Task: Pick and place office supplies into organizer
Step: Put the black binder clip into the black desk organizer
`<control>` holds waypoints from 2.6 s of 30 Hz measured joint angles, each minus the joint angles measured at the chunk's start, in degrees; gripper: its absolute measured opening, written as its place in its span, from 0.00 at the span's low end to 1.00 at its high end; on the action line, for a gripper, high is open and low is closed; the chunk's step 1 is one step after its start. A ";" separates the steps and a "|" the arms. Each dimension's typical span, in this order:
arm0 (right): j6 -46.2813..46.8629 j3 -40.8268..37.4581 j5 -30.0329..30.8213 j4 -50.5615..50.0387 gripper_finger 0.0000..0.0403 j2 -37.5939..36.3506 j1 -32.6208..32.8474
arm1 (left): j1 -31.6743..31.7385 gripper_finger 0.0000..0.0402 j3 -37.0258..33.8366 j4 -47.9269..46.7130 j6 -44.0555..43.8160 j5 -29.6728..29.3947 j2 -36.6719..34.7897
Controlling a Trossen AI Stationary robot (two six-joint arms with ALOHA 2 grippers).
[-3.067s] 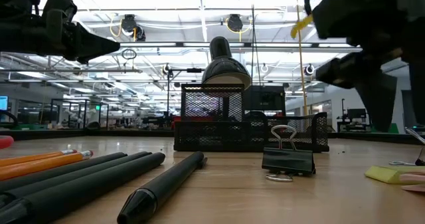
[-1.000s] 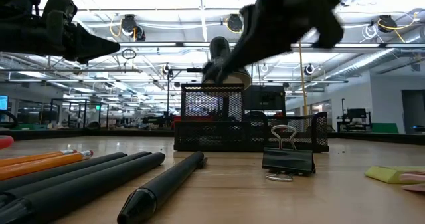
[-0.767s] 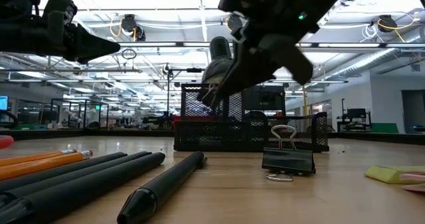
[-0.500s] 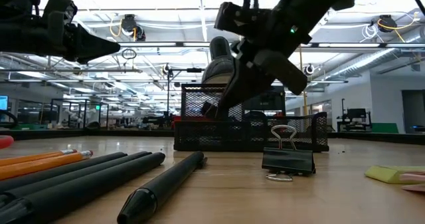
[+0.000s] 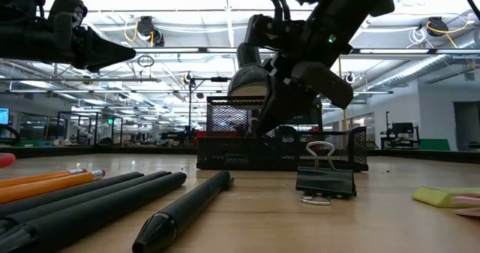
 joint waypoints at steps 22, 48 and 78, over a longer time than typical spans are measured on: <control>3.85 -0.04 7.31 1.65 0.15 -9.58 4.76 | 0.02 0.13 0.01 -0.01 0.07 0.01 -0.02; 26.39 -1.70 -4.35 12.40 0.58 -0.60 19.29 | -0.01 0.13 0.00 -0.06 -0.90 0.01 -0.02; 29.43 -4.83 -2.73 13.46 0.33 4.48 19.43 | -0.01 0.13 0.00 -0.43 -0.73 0.01 0.00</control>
